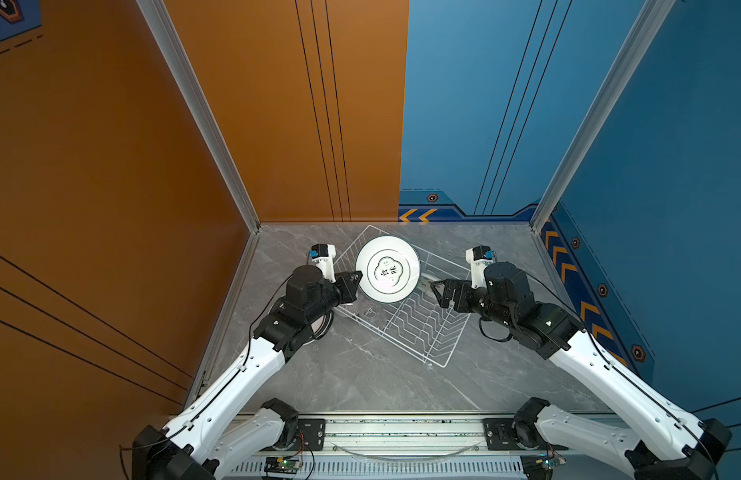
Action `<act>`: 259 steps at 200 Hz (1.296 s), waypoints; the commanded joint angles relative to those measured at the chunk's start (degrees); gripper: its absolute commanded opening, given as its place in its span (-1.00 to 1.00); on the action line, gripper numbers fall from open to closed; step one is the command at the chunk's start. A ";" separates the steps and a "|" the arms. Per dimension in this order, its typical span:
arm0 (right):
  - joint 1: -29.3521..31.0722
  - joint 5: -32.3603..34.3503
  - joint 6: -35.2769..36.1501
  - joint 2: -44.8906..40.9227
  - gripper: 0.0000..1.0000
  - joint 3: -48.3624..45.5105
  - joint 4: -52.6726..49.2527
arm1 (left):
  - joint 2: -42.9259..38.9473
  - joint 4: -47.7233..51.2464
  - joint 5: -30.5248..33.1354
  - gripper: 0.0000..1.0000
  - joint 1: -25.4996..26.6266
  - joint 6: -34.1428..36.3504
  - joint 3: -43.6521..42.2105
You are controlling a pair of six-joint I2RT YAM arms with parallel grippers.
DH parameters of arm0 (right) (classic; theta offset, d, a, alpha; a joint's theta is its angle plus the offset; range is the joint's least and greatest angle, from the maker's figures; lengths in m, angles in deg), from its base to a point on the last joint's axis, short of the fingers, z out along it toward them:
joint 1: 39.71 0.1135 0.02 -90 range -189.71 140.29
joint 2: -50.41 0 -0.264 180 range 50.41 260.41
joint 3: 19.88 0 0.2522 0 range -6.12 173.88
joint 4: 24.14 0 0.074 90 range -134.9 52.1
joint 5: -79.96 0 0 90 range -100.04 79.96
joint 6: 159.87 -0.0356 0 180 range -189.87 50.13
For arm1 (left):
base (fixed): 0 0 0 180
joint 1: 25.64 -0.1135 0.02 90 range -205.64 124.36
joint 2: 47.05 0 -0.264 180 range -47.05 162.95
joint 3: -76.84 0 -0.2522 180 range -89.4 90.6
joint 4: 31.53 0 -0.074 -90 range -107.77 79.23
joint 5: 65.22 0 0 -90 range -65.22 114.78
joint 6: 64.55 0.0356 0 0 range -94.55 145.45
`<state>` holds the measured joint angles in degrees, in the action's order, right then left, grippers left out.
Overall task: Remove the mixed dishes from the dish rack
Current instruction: 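Carry the white plate beside the rack with the left gripper while the right releases, then lower the white plate onto the plate stack and open the left gripper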
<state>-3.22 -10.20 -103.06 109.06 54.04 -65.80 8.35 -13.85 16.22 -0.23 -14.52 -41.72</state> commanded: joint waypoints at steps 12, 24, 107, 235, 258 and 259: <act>-0.85 1.23 1.96 -1.00 1.00 -1.10 -1.28 | -6.87 5.04 1.52 -1.00 -4.78 -0.29 -1.12; -1.09 1.14 2.29 -1.00 1.00 -1.35 -1.26 | -9.44 8.79 2.04 -1.00 -6.82 -0.12 -1.53; -2.05 -0.53 4.36 -3.44 1.00 -4.67 -0.40 | -25.81 30.07 6.19 -1.00 -25.16 -0.38 -4.26; -4.34 -3.12 2.91 -11.22 1.00 -10.54 0.29 | -22.97 33.07 -3.98 -1.00 -44.19 -2.03 -11.23; -4.32 -2.75 2.82 -11.68 1.00 -11.25 0.83 | -21.53 32.47 -5.17 -1.00 -46.82 -0.92 -12.96; -4.32 -2.75 2.84 -11.70 1.00 -11.23 0.83 | -21.46 32.42 -5.25 -1.00 -46.97 -0.87 -13.05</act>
<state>-7.17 -12.34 -99.79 98.29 43.99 -65.73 -14.12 20.01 13.75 -45.12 -16.66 -53.28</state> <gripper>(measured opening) 0.998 0.077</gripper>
